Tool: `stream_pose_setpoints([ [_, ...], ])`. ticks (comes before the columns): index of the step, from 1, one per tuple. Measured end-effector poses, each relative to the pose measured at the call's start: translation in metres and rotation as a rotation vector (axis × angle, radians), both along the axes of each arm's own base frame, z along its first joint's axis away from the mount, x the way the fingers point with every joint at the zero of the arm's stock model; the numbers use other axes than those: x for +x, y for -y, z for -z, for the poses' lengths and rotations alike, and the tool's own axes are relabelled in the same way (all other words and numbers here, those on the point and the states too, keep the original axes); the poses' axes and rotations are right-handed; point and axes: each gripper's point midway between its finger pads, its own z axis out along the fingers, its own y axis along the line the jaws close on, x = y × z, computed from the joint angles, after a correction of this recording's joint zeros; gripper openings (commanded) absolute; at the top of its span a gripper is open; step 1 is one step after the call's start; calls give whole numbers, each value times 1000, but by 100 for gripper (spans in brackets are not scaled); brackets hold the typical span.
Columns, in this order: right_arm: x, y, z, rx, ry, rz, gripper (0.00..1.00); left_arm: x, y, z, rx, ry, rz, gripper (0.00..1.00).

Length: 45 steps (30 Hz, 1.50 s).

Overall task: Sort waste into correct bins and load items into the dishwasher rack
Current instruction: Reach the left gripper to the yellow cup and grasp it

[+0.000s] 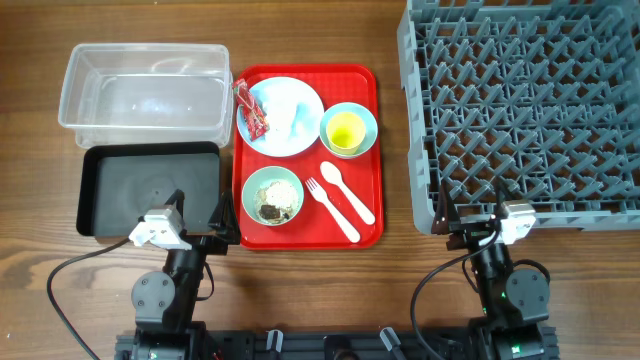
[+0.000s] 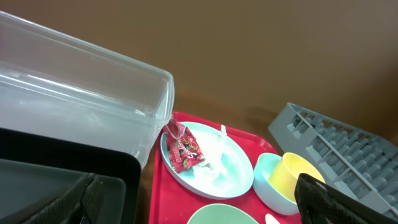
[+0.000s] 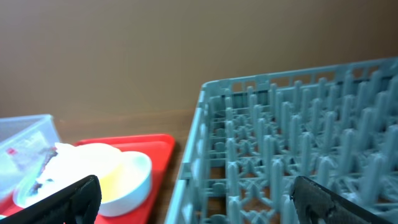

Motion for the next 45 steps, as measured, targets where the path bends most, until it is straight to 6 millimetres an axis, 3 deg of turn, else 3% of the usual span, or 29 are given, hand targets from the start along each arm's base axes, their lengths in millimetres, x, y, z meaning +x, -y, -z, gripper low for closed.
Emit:
stream_pose_setpoints([
  [2,-1,-4,-2,35,3,-24,100,0,2,-8,-7,31,14,100],
  [8,-9,-32,-12,93,1,-195,100,-9,15,-65,-73,256,94,100],
  [10,-16,-40,-29,102,0,-249,100,-12,17,-76,-93,277,111,100],
  [12,-25,-45,-62,108,3,-286,99,-14,18,-88,-105,269,119,100],
  [16,-34,-48,-103,106,-101,-308,100,-11,19,-108,-116,155,122,100],
  [19,-29,-51,-125,106,-244,-309,100,-4,21,-131,-116,18,123,100],
  [23,-15,-54,-137,106,-461,-302,100,17,27,-151,-107,-192,138,100],
  [29,20,-67,-146,127,-627,-331,100,55,45,-149,-101,-534,221,100],
  [32,28,-81,-141,153,-677,-406,100,74,54,-149,-123,-608,262,100],
  [36,27,-87,-123,179,-770,-428,100,87,68,-144,-169,-635,331,99],
  [40,20,-78,-105,197,-870,-355,100,97,79,-135,-174,-667,365,99],
  [45,17,-66,-95,187,-912,-274,100,109,117,-125,-76,-729,408,99],
])
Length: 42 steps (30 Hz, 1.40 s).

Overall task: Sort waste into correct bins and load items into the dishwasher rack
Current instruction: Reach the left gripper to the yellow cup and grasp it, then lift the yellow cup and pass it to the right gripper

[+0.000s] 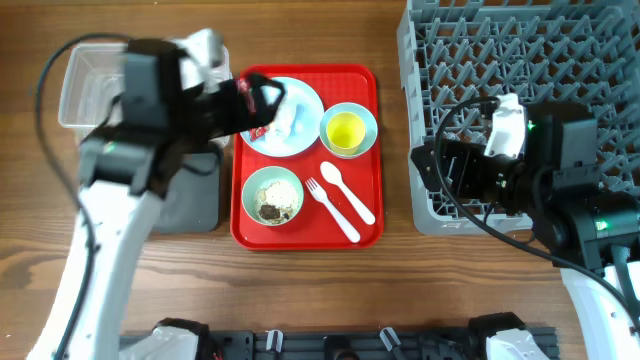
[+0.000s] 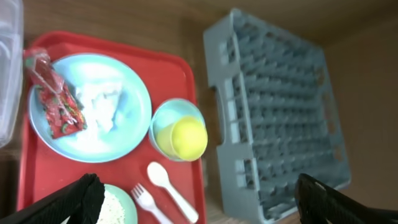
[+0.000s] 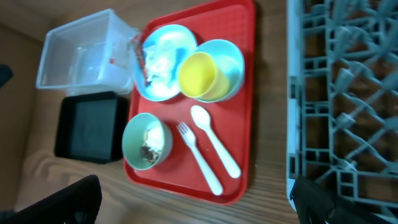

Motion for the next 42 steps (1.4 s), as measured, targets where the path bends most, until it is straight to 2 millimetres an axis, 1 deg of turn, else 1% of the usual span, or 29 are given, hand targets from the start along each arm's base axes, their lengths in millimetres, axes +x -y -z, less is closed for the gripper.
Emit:
stream_pose_setpoints([
  [2,0,2,1,-8,-6,10,100,7,22,14,62,-29,42,98],
  [3,-1,3,3,-13,-11,18,100,13,37,27,100,-46,70,95],
  [4,-1,4,3,-13,-15,22,100,18,47,38,120,-61,88,92],
  [5,-2,4,4,-14,-22,27,100,24,59,53,147,-72,106,89],
  [7,-3,5,5,-13,-28,32,100,32,73,76,188,-88,125,83],
  [9,-3,5,5,-13,-31,37,100,40,86,110,250,-121,140,77],
  [11,-3,5,5,-11,-33,41,100,44,93,138,297,-153,148,73],
  [13,-3,5,5,-6,-38,48,100,48,96,162,331,-182,150,65],
  [16,-3,6,5,-3,-42,56,100,52,97,185,360,-210,146,56],
  [17,-3,6,5,-3,-43,56,100,54,97,192,369,-217,147,51],
  [18,-3,6,6,-3,-43,57,100,55,97,196,373,-223,144,47],
  [20,-3,6,6,-2,-44,59,100,55,96,206,386,-240,141,35],
  [21,-3,6,6,-2,-44,59,100,55,95,210,391,-246,142,33],
  [23,-3,6,6,-2,-44,59,100,55,95,214,397,-254,146,31],
  [25,-3,6,6,-2,-44,59,100,55,97,214,389,-254,150,30],
  [28,-3,6,6,-2,-44,59,100,53,99,214,375,-258,161,25],
  [31,-3,6,6,-2,-44,59,100,52,100,214,370,-265,165,4],
  [38,-3,6,6,-2,-44,59,100,46,105,215,350,-285,190,4],
  [42,-3,6,5,-1,-44,59,100,43,108,210,285,-308,218,4],
])
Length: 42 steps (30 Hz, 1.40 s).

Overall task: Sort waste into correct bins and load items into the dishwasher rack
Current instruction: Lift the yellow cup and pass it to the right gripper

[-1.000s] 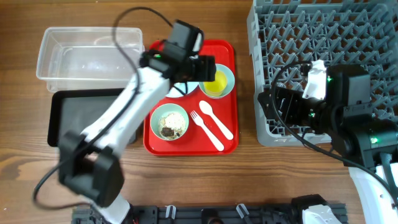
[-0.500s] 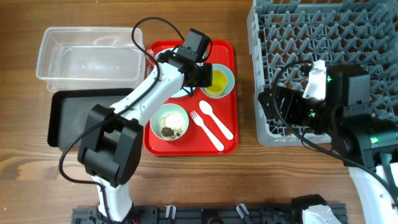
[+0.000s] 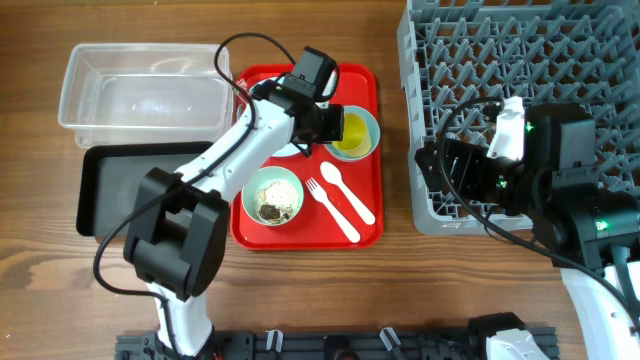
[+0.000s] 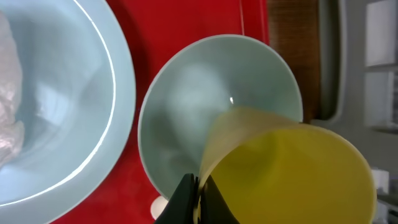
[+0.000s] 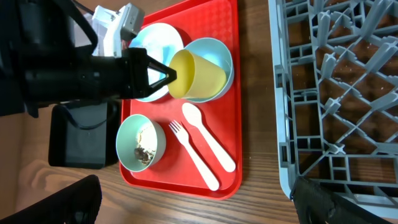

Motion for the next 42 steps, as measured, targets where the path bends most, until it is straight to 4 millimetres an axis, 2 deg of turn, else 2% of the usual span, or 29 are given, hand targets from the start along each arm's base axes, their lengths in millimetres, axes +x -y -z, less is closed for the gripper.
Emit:
stream_pose_setpoints([
  [2,0,0,0,0,2,0,98,1,-3,-11,-46,-8,-7,4],
  [4,2,0,-2,2,12,0,97,3,-10,-31,-99,-1,-23,4],
  [8,11,-3,-11,11,69,-10,96,3,-37,-95,-236,48,-62,4],
  [10,15,-9,-24,28,139,-51,96,-1,-51,-142,-364,96,-60,4],
  [12,16,-21,-44,63,239,-134,96,-9,-58,-187,-501,135,-22,4],
  [14,17,-32,-64,104,328,-205,96,-26,-55,-218,-629,135,51,4],
  [18,16,-53,-92,200,436,-319,96,-61,-40,-255,-846,63,222,4],
  [22,12,-77,-122,324,539,-486,96,-87,-29,-275,-978,-7,346,4],
  [26,8,-90,-136,406,579,-589,91,-102,-21,-285,-1037,-46,418,4],
  [27,7,-92,-138,419,580,-604,90,-106,-19,-287,-1048,-51,437,4],
  [31,-1,-104,-136,470,542,-663,75,-113,-13,-292,-1068,-51,486,4],
  [33,-3,-109,-133,489,519,-685,74,-113,-13,-293,-1070,-46,493,4],
  [38,-9,-116,-132,521,490,-727,59,-112,-13,-293,-1067,-35,496,4],
  [42,-10,-116,-131,524,485,-730,56,-111,-13,-293,-1065,-26,498,4],
])
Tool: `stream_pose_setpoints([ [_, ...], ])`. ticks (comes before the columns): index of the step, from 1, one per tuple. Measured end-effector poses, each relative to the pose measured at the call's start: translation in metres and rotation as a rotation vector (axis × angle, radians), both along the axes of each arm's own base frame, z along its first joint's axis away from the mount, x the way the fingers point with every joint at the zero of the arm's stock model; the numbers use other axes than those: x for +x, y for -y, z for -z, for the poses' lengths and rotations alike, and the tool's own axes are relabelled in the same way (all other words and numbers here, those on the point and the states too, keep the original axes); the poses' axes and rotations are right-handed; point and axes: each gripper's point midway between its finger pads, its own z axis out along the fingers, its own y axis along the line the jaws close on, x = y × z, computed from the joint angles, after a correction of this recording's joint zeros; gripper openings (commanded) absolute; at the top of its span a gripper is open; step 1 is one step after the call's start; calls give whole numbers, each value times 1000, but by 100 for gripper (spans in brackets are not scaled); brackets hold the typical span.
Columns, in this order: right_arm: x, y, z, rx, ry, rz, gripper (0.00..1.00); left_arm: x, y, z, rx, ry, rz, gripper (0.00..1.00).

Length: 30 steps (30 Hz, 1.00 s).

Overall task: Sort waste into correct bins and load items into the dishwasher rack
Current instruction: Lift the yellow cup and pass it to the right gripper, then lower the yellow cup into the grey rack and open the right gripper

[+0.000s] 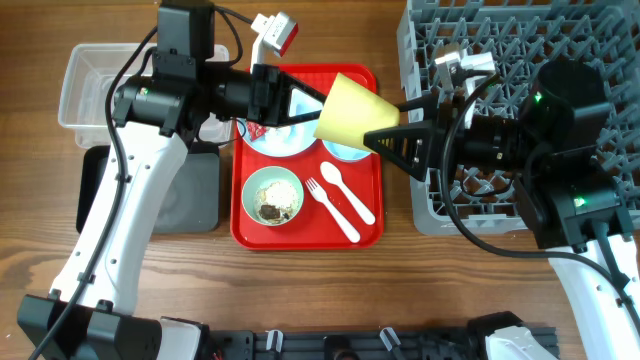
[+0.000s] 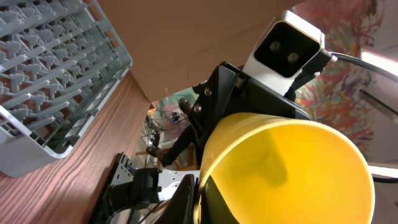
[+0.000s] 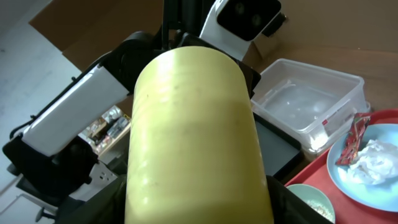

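The yellow cup (image 1: 345,108) hangs on its side above the red tray (image 1: 365,225), mouth to the left. My left gripper (image 1: 318,103) is shut on its rim, one finger inside and one outside, as the left wrist view shows on the cup (image 2: 292,168). My right gripper (image 1: 385,125) has come from the rack side and closes on the cup's narrow end; in the right wrist view the cup (image 3: 193,124) fills the gap between the fingers. The grey dishwasher rack (image 1: 520,40) is at the right.
On the tray lie a bowl of food scraps (image 1: 272,195), a white fork (image 1: 335,212), a spoon (image 1: 350,195) and the empty blue bowl (image 1: 345,152). The plate (image 3: 373,168) holds a red wrapper (image 3: 354,140) and a tissue. A clear bin (image 1: 90,80) and a black tray (image 1: 195,200) stand at the left.
The cup was in the blue bowl with my left gripper pinching its rim. Now it is in the air above the tray, tipped sideways, and my right gripper has left the rack's edge and closed on its base.
Both arms were folded at the table's front edge, open. Then the left hung over the plate and the right over the rack's left side. The left then pinched the cup's rim in the bowl. Now both grippers hold the lifted cup.
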Motion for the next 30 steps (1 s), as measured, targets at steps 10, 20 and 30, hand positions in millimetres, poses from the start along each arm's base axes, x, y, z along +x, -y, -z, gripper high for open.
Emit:
stream_pose_setpoints([
  [10,-1,3,8,-15,-43,9,48,2,0,0,5,10,-9,86],
  [20,11,119,67,-195,-348,576,38,25,-9,23,123,-26,-152,100],
  [30,-33,206,163,-645,-760,971,41,35,-17,49,255,-78,-255,100],
])
